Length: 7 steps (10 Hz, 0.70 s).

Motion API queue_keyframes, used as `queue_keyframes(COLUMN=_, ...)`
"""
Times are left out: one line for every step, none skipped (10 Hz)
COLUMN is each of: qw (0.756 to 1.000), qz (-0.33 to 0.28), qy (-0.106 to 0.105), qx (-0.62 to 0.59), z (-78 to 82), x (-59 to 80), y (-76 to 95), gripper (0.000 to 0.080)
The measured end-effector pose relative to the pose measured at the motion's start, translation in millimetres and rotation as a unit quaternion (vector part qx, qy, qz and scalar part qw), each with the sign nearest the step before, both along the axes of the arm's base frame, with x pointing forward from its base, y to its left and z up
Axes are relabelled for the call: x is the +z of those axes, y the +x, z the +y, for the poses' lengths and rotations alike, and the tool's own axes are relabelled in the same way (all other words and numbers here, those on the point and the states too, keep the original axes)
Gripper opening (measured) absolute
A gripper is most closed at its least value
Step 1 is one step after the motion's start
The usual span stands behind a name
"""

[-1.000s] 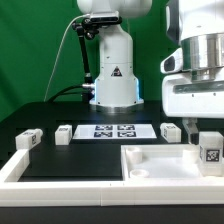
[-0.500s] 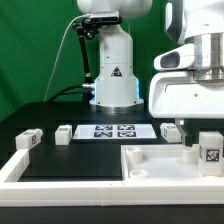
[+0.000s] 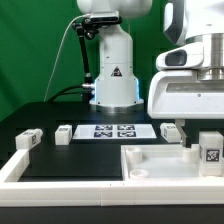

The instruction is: Assemble one leg

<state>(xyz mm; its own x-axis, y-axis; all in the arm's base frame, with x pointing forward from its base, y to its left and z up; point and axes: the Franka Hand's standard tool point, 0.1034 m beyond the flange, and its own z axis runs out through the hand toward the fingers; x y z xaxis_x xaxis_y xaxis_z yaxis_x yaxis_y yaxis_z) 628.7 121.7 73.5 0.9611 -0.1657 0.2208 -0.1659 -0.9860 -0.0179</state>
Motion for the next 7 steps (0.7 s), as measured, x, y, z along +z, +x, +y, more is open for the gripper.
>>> queue_keyframes(qw=1.000, qz=0.000, qy=0.000, qx=0.000, z=-0.1, x=0.0, y=0.0, gripper=0.0439)
queue_keyframes(qw=1.000, qz=0.000, qy=0.000, qx=0.000, z=-0.2, x=0.0, y=0.0, gripper=0.0290)
queue_keyframes(qw=1.000, qz=0.000, qy=0.000, qx=-0.002, z=-0.5, x=0.0, y=0.1, gripper=0.0290)
queue_keyframes(qw=1.000, qz=0.000, qy=0.004, qx=-0.019, z=-0.9, x=0.0, y=0.2, gripper=0.0291)
queue_keyframes(qw=1.000, qz=0.000, qy=0.004, qx=-0.020, z=-1.3, x=0.0, y=0.2, gripper=0.0291)
queue_keyframes(qw=0.999, qz=-0.001, qy=0.011, qx=-0.038, z=-5.5, x=0.0, y=0.7, gripper=0.0291)
queue_keyframes(qw=0.991, qz=-0.008, qy=0.039, qx=-0.129, z=-7.4, x=-0.7, y=-0.4, gripper=0.0291)
